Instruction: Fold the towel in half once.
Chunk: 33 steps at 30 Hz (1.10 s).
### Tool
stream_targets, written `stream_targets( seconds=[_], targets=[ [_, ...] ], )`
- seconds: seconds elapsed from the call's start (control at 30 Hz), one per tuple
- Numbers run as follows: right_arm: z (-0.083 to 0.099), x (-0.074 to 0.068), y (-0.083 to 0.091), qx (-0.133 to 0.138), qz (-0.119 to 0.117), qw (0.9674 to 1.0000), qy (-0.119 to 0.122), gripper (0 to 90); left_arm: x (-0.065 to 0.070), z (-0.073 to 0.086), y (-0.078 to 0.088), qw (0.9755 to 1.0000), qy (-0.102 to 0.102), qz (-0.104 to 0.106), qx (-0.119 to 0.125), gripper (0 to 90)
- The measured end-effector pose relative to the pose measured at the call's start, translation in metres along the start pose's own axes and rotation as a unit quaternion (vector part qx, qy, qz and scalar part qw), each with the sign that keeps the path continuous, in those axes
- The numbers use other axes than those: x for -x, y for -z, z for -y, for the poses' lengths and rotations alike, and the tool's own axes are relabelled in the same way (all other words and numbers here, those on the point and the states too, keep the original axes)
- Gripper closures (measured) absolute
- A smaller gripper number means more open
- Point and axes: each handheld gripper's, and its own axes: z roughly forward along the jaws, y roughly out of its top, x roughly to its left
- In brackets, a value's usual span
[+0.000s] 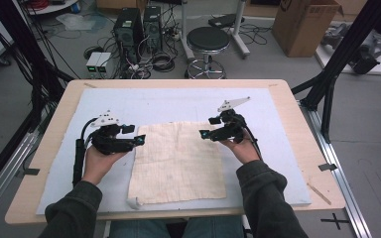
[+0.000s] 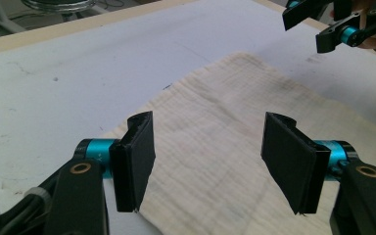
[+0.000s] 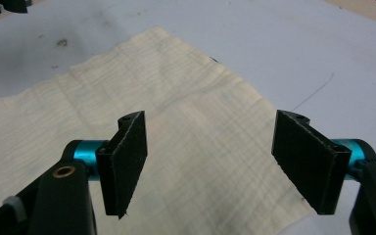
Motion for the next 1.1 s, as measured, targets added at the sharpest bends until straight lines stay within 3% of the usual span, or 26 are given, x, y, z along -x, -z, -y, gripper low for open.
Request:
stream_targets(
  seconds=[0.2, 0.3, 0.53, 0.73, 0.77, 0.9, 1.1],
  targets=[
    [0.002, 0.013, -0.004, 0.007, 0.010, 0.9998, -0.018, 31.7, -0.011, 0.002, -0.010, 0.9998, 0.017, -0.008, -0.004, 38.2],
    [0.005, 0.020, -0.006, 0.000, 0.023, 0.9994, -0.026, 32.7, -0.016, 0.002, -0.017, 0.9995, 0.014, -0.027, -0.011, 40.6],
    [0.002, 0.033, -0.011, -0.011, 0.052, 0.9977, -0.041, 38.2, -0.034, 0.006, -0.037, 0.9971, 0.048, -0.056, -0.020, 44.7],
    [0.003, 0.045, -0.023, -0.039, 0.079, 0.9945, -0.057, 45.8, -0.049, 0.015, -0.050, 0.9927, 0.072, -0.089, -0.036, 47.5],
    [0.005, 0.048, -0.026, -0.048, 0.083, 0.9935, -0.062, 46.6, -0.052, 0.014, -0.052, 0.9919, 0.075, -0.089, -0.050, 48.1],
    [0.014, 0.059, -0.035, -0.068, 0.090, 0.9892, -0.094, 49.5, -0.051, 0.010, -0.060, 0.9917, 0.069, -0.093, -0.057, 49.4],
    [0.022, 0.068, -0.044, -0.079, 0.097, 0.9851, -0.118, 55.3, -0.060, 0.015, -0.073, 0.9849, 0.076, -0.115, -0.104, 49.8]
  ],
)
